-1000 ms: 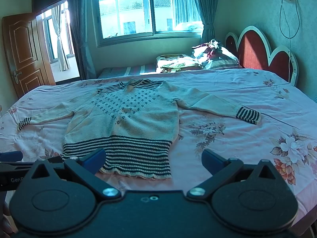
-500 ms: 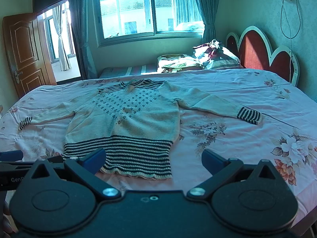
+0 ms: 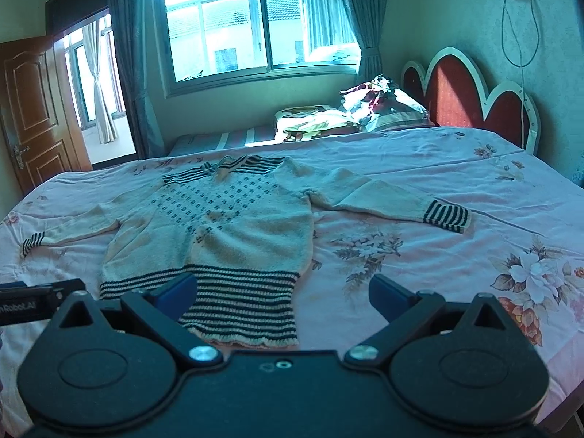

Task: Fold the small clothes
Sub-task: 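Grasp the striped sleeve cuff with the right tool and fold it across the body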

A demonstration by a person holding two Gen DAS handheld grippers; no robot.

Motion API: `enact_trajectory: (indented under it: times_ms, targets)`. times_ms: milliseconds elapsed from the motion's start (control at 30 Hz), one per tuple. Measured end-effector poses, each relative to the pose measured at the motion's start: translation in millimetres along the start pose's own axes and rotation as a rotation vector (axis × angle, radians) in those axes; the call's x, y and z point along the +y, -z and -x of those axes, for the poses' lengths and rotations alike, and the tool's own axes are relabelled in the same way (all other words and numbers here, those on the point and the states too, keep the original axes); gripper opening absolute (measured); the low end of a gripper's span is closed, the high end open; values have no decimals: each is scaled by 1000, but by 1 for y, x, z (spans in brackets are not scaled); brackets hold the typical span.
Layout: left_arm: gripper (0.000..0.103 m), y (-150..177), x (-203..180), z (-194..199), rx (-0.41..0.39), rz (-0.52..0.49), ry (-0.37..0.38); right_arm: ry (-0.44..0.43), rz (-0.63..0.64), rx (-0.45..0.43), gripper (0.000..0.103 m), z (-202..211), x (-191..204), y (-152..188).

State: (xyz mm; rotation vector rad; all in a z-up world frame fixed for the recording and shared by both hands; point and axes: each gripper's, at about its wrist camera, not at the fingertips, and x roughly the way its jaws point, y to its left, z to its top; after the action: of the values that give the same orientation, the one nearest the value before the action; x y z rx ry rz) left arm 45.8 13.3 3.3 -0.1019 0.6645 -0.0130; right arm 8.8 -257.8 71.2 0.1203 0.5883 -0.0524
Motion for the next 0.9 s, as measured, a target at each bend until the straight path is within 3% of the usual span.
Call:
enact_trajectory:
  times_ms: [67,233,333,467,600,733,900]
  targets:
    - [103,-7,5,-22,34,21,18,21,-38,-14,89,-11,-17,-6]
    - [103,-28,8,-61,-5,18,3,60,-173,-30,73,-52,-71,-28]
    - [103,-43,9,-90,41,24,20,54,-332,-28,59,-90,-117,-40]
    - [103,-58,7,-121,15,52,-51,89,-583,-4,48,-153,-185,-37]
    - [103,-70,6,-149,11,68,-81,143,-751,7,48,-198,-232,-19]
    - [103,-84,8,-182,34,85,-81,142,-908,-6,45,-222,-260,-1]
    - [103,-94,14,-217,58,133,-112,139,-912,-45,44,-237,-263,-4]
